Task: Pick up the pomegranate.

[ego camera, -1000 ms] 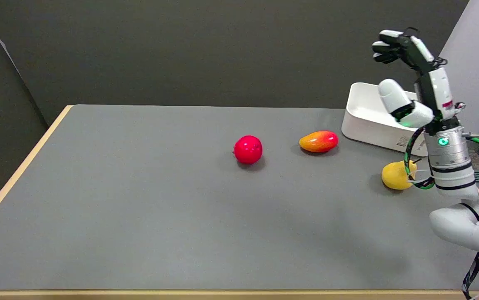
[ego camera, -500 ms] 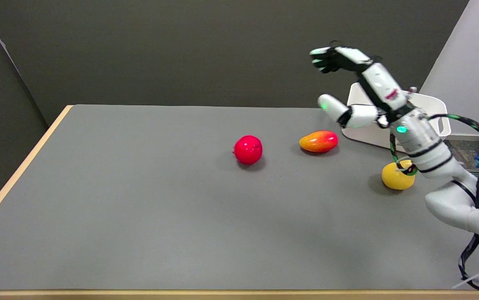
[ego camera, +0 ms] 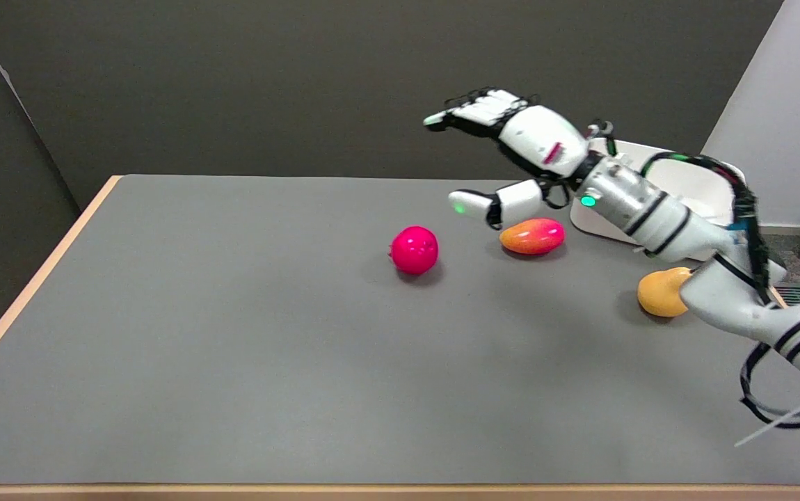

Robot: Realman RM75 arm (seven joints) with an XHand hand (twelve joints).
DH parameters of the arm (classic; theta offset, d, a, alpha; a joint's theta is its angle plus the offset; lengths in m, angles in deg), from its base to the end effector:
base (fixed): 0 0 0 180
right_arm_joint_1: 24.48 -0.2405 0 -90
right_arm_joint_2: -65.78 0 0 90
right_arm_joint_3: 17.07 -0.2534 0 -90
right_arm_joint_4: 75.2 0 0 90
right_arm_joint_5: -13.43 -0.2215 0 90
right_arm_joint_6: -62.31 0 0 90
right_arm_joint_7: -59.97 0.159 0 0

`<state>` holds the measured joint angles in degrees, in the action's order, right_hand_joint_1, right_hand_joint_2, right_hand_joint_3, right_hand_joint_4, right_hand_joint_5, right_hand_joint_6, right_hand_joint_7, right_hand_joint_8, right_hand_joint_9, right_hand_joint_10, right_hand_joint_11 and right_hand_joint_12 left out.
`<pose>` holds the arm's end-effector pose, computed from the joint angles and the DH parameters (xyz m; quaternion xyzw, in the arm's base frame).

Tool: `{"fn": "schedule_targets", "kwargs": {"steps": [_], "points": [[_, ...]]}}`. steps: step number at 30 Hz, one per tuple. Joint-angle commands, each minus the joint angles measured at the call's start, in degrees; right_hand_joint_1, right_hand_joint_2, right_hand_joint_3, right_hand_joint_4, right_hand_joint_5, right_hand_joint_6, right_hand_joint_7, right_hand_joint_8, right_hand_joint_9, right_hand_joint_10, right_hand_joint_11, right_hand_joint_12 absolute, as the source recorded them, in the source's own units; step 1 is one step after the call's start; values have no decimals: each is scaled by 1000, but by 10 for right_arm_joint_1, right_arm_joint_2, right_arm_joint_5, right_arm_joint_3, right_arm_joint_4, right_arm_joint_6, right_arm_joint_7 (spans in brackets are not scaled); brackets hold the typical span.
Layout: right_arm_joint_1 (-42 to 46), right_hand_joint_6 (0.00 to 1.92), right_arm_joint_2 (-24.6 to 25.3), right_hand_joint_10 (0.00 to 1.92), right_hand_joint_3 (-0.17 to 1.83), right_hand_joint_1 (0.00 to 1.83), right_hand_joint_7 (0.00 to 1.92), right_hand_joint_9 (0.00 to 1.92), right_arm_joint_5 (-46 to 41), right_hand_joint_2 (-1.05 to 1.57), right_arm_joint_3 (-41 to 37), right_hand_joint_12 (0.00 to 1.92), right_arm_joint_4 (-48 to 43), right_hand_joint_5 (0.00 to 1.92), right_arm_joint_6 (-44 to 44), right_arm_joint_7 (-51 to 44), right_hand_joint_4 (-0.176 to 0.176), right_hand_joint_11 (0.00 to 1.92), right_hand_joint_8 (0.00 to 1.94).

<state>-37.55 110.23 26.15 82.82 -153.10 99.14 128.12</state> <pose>-0.1386 -0.3931 0.3508 0.8621 0.0305 0.1415 0.4856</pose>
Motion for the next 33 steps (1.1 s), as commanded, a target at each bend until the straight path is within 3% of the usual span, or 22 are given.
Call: {"fn": "schedule_targets", "kwargs": {"steps": [1, 22, 33], "points": [[-126, 383, 1, 603, 836, 254, 196, 108, 217, 541, 154, 1186, -44, 185, -162, 117, 48, 26, 286], [-184, 382, 101, 594, 857, 276, 239, 127, 251, 546, 218, 1193, 136, 183, -159, 128, 41, 53, 292], [-183, 388, 114, 614, 860, 297, 251, 141, 245, 551, 223, 1206, 172, 188, -164, 128, 49, 65, 297]]}}
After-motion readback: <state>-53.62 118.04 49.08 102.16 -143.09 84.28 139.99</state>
